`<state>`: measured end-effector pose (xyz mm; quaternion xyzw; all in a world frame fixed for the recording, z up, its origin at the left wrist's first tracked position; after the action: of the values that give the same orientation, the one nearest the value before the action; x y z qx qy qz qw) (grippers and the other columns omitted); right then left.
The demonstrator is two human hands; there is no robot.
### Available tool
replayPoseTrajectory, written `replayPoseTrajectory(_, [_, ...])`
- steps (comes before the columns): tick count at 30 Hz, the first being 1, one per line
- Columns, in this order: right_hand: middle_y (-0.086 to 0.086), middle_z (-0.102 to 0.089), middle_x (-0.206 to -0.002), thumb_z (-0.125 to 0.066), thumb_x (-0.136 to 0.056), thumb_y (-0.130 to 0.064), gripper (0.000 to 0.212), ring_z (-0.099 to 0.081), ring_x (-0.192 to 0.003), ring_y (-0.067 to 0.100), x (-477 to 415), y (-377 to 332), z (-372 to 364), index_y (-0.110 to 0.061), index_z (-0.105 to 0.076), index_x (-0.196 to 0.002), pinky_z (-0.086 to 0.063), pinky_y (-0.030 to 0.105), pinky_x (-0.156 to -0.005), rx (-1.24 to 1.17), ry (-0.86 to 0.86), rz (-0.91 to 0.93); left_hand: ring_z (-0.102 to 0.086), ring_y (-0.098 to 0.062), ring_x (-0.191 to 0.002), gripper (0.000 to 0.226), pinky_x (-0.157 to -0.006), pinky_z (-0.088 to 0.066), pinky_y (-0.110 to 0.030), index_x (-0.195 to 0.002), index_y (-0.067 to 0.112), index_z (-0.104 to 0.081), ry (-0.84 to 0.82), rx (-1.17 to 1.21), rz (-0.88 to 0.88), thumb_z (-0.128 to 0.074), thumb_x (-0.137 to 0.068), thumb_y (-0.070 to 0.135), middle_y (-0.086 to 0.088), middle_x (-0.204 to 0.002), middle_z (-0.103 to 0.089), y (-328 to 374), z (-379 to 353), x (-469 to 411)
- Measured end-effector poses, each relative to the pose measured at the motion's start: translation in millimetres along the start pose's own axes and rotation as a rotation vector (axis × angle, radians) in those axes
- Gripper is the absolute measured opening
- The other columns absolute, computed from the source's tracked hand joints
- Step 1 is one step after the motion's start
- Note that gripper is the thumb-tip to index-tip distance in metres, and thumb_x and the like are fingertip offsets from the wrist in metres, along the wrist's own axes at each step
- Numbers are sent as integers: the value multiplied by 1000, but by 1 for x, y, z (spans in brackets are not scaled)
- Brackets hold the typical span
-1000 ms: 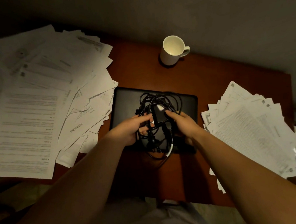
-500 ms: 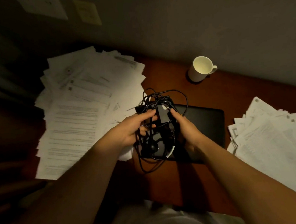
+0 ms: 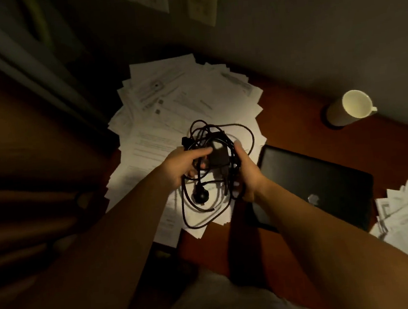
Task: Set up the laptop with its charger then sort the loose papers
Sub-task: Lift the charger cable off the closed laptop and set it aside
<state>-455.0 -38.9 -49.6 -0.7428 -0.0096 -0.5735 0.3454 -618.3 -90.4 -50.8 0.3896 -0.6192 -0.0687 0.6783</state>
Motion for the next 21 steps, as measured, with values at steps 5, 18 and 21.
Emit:
replayPoseTrajectory(5, [8,-33,-160,-38,-94,-73,86,-35,-145,32,-19,-26,-13,-21,-19,-160,-29,47,-115,139,205,107,-67,-21,-104,51,-93,-53,-33,-126,9,-65,316,100,-149,-81,-83,32,-2,-111,-71,-1,26,-11])
replayPoseTrajectory(18, [-2,-31,-163,-39,-101,-60,68,-28,-150,20,28,-66,15,-25,-28,-158,-20,31,-116,382,123,366,-9,-25,-154,115,-122,-19,-51,-160,31,-10,481,-374,-232,-61,-70,81,-3,-167,-10,26,-11,22])
replayPoseTrajectory(21, [-1,-38,-159,-43,-100,-57,60,-33,-146,20,53,-65,45,-26,-42,-151,-26,37,-117,356,102,375,-5,-24,-154,98,-123,-16,-49,-160,30,-13,460,-441,-283,-63,-84,68,-4,-168,-7,30,-41,30])
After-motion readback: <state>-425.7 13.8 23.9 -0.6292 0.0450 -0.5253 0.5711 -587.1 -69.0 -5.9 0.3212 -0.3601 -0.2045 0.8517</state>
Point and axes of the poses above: each hand's wrist, its own x-axis away from the middle knuckle, its own z-axis out of the back of the hand, y = z × x, the point moved 6 cm from there along -x, towards the middle knuckle
